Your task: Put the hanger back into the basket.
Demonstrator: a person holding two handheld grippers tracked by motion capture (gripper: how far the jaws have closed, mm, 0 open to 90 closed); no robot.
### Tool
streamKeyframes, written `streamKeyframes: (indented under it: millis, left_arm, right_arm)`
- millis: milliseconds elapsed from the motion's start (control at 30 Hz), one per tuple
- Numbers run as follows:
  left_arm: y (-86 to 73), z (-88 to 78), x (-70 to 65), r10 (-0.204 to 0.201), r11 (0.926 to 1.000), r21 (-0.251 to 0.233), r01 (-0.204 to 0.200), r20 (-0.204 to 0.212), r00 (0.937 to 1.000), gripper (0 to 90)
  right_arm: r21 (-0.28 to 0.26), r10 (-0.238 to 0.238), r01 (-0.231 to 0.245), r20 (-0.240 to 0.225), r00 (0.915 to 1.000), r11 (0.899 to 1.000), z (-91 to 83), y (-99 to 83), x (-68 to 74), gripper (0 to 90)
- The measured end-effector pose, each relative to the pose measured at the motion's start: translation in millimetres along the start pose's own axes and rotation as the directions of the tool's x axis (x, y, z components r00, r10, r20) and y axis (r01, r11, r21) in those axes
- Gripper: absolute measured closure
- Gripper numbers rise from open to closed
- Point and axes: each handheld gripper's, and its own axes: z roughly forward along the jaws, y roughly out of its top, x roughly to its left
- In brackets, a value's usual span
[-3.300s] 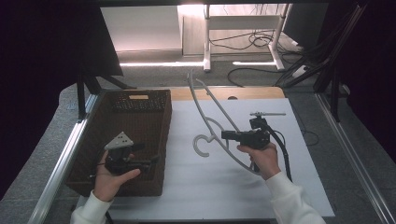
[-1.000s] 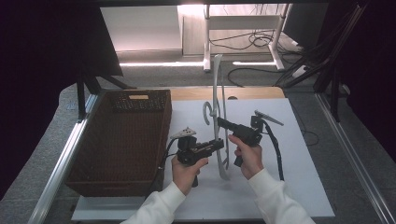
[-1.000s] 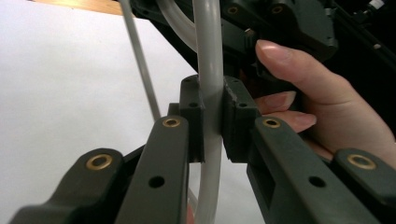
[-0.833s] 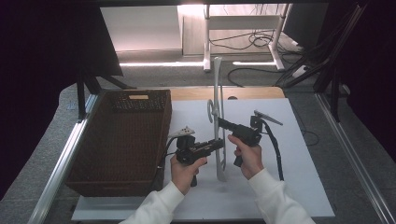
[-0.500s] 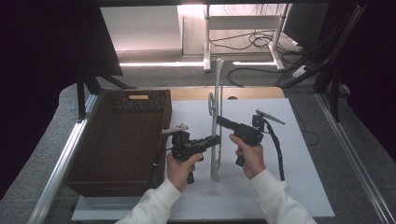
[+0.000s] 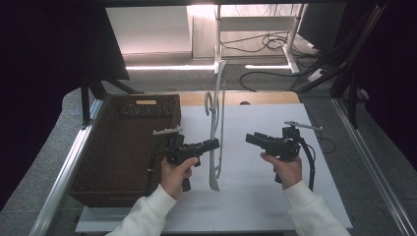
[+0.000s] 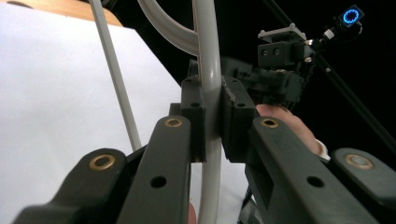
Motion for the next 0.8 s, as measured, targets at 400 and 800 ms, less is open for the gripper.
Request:
streamKeyframes:
  millis: [400, 800]
  left_arm:
    - [17.3, -39.6, -12.4, 0.027, 0.9978, 0.059, -0.028, 0.012, 0.9996, 82.1]
    - [47.0, -81.1, -17.6, 0.098, 0.9917, 0.084, -0.097, -0.003, 0.9952, 82.2]
  right_arm:
    - [0.142, -0.127, 0.109, 0.125, 0.9839, 0.984, -17.4, -19.3, -20.1, 37.7]
    - [0.142, -0.109, 0.087, 0.154, 0.982, 0.986, -20.8, -21.5, -30.7, 37.5]
